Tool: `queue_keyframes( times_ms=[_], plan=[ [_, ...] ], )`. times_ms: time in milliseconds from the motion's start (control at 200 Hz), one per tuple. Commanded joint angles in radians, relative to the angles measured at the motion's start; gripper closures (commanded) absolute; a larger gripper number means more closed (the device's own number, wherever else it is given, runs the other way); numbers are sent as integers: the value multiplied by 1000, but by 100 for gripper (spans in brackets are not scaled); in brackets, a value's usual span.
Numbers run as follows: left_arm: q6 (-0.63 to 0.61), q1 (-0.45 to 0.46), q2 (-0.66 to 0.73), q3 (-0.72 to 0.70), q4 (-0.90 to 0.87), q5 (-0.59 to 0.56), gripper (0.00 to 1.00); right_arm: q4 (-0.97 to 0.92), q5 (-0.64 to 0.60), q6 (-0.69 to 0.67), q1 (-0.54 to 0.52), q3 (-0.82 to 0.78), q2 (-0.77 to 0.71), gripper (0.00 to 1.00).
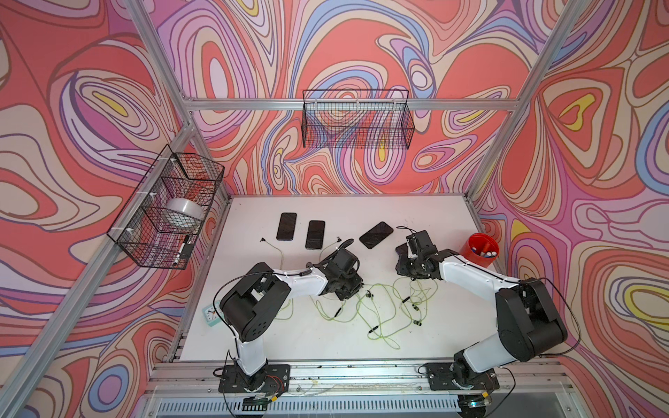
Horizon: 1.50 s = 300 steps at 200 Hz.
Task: Plug wired earphones into phones
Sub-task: Pick up the wired earphone from the center of the board.
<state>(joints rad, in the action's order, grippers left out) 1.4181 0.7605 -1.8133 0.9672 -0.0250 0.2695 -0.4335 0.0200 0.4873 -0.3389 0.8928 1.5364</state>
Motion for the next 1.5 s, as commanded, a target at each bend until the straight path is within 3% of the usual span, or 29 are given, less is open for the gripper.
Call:
queue_keyframes(
  times_ms=[0,220,526,691,866,1037,1187,1497],
  plan=[
    [7,5,-19,25,17,-36,77,13,0,-11,-1,-18,-22,54],
    [21,5,-65,38,54,-22,80,12,3,-15,-2,-23,-26,54],
    [-36,4,-41,45,42,-24,100,-2,36,-29,-2,-25,-43,54],
    [-219,-13,-4,68,32,18,100,-35,237,-65,22,-3,-73,51],
    [-454,-115,18,51,199,315,100,-130,565,-155,122,34,-114,47],
    [-700,-208,13,130,163,616,100,-206,720,-259,170,66,-175,46],
    [-722,-255,-15,172,248,844,100,-195,882,-302,193,67,-184,48],
    [-850,-265,-22,261,143,995,100,-32,1063,-262,227,68,-154,50]
  ],
)
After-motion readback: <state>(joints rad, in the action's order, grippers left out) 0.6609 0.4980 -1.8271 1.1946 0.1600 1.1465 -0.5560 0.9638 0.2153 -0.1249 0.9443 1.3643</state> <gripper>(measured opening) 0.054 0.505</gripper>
